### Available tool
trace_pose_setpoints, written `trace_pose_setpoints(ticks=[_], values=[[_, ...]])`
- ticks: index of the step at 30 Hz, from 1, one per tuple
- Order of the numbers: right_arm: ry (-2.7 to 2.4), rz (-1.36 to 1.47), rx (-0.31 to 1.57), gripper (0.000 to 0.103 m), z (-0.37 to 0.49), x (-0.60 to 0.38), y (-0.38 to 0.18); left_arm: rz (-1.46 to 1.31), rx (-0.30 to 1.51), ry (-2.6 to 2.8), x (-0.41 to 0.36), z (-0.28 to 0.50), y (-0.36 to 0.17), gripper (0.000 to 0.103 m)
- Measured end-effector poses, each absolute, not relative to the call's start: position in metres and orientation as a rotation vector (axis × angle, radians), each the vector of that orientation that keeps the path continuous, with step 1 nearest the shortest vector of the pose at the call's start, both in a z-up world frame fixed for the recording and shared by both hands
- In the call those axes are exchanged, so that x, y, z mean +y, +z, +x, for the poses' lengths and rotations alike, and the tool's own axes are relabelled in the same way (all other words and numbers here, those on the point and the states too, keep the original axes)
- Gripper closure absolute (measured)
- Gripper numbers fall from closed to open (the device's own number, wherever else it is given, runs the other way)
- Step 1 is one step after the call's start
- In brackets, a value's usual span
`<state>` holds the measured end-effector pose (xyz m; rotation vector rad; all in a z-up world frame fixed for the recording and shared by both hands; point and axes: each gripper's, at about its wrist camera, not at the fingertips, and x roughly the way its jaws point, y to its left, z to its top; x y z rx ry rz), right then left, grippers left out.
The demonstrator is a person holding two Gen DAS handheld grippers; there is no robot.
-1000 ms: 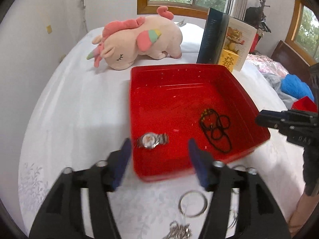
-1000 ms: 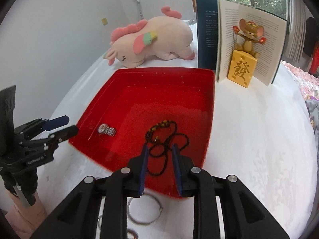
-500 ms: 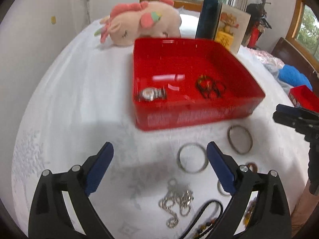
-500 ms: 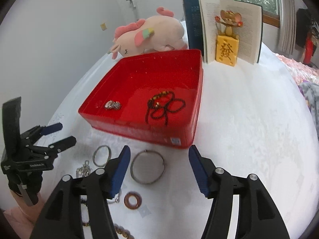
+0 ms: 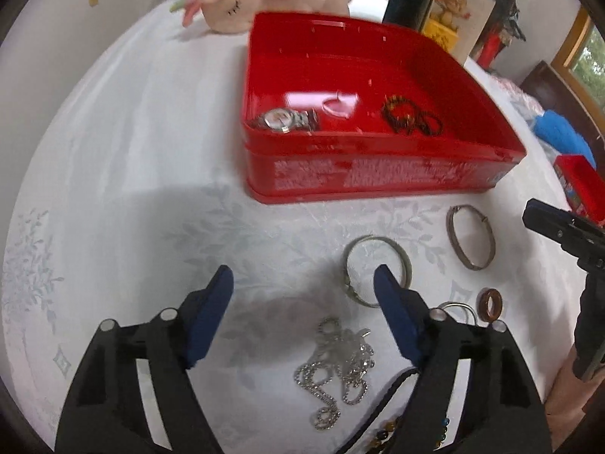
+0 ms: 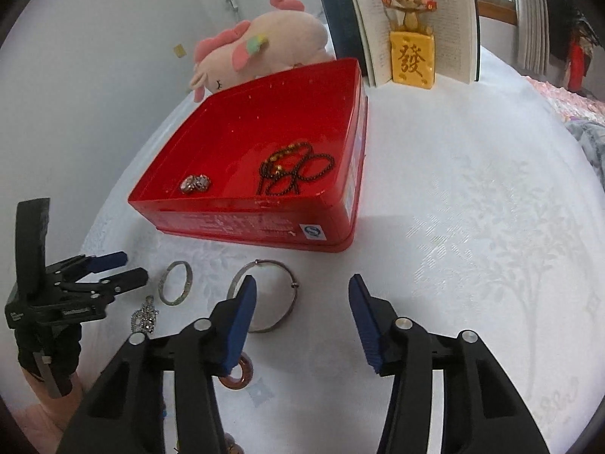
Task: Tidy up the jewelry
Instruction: 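Withdraw both grippers from the tin toward the remaining bangles, then grasp a silver bangle with the left gripper while the right gripper grasps another bangle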
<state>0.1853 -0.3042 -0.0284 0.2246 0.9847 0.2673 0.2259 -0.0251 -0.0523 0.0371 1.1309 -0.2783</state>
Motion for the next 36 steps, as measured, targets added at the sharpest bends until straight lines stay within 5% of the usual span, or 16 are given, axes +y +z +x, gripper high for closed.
trace_pose_setpoints(ticks=[9, 14, 23, 28, 36], values=[[0.271, 0.217, 1.0, 0.054, 0.188, -0.303, -0.035, 0.067, 1.168, -0.319, -0.045, 0.234, -0.062, 0.036], [0.277, 0.218, 1.004, 0.054, 0.189, -0.302, -0.036, 0.106, 1.18, -0.308, -0.054, 0.24, -0.067, 0.053], [0.283, 0.205, 1.024, 0.054, 0.194, -0.299, -0.04, 0.1, 1.166, -0.309, -0.051, 0.245, -0.068, 0.101], [0.297, 0.208, 1.055, 0.067, 0.2, -0.298, -0.045, 0.07, 1.16, -0.321, -0.043, 0.245, -0.069, 0.101], [0.301, 0.177, 1.101, 0.073, 0.212, -0.29, -0.051, 0.041, 1.15, -0.323, -0.034, 0.248, -0.069, 0.101]])
